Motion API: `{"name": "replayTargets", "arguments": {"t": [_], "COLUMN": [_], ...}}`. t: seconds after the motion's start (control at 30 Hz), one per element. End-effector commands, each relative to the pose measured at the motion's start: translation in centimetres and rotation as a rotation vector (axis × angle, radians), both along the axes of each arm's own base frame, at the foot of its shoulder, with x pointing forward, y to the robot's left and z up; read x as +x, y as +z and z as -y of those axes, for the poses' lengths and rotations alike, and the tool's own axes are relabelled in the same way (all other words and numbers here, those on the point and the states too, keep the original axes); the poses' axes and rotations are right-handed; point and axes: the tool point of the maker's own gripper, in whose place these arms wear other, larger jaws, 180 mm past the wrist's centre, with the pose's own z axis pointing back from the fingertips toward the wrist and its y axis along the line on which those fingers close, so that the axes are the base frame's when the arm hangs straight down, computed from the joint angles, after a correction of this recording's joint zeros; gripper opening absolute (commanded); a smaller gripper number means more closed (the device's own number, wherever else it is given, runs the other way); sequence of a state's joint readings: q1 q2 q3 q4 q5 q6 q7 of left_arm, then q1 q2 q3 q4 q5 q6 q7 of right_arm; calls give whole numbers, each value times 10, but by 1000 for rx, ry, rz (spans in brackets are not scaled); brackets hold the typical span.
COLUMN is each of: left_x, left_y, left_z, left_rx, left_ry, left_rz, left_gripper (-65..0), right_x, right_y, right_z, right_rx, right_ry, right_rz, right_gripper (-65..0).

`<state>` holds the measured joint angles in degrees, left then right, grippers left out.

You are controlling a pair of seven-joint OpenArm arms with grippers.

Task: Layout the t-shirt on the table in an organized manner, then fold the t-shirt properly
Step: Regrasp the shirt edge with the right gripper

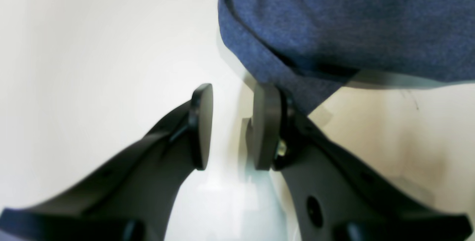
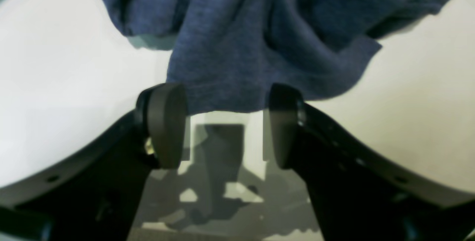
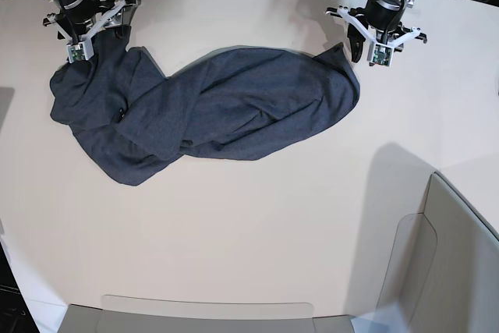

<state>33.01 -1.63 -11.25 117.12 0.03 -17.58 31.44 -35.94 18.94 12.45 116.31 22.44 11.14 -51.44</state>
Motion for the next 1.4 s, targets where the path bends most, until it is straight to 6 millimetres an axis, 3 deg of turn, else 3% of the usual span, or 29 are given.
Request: {"name": "replayTargets", "arguments": {"t": [0.0, 0.03, 0.13, 0.7, 1.07, 1.13, 1.37], "left_x": [2, 2, 2, -2, -2, -2, -1], "left_y": [7, 7, 7, 5, 5, 5, 6], "left_z": [0, 0, 0, -1, -1, -1, -1], "left_rx": [2, 2, 2, 2, 2, 2, 2], "left_ry": [-2, -2, -2, 0, 0, 0, 0], "left_rz": [29, 29, 29, 17, 19, 19, 20], "left_gripper": [-480, -480, -480, -480, -480, -480, -480], "right_x": [6, 5, 9, 10, 10, 8, -2], "right_y": [7, 6, 6, 7, 4, -1, -25], "right_z": [0, -1, -2, -1, 0, 0, -7], "right_rx": [-16, -22, -27, -28, -26, -19, 6], "right_ry": [19, 26, 29, 25, 18, 9, 20], "right_rz": [30, 27, 37, 39, 34, 19, -49], "right_gripper": [-348, -401, -650, -650, -242, -215, -225]}}
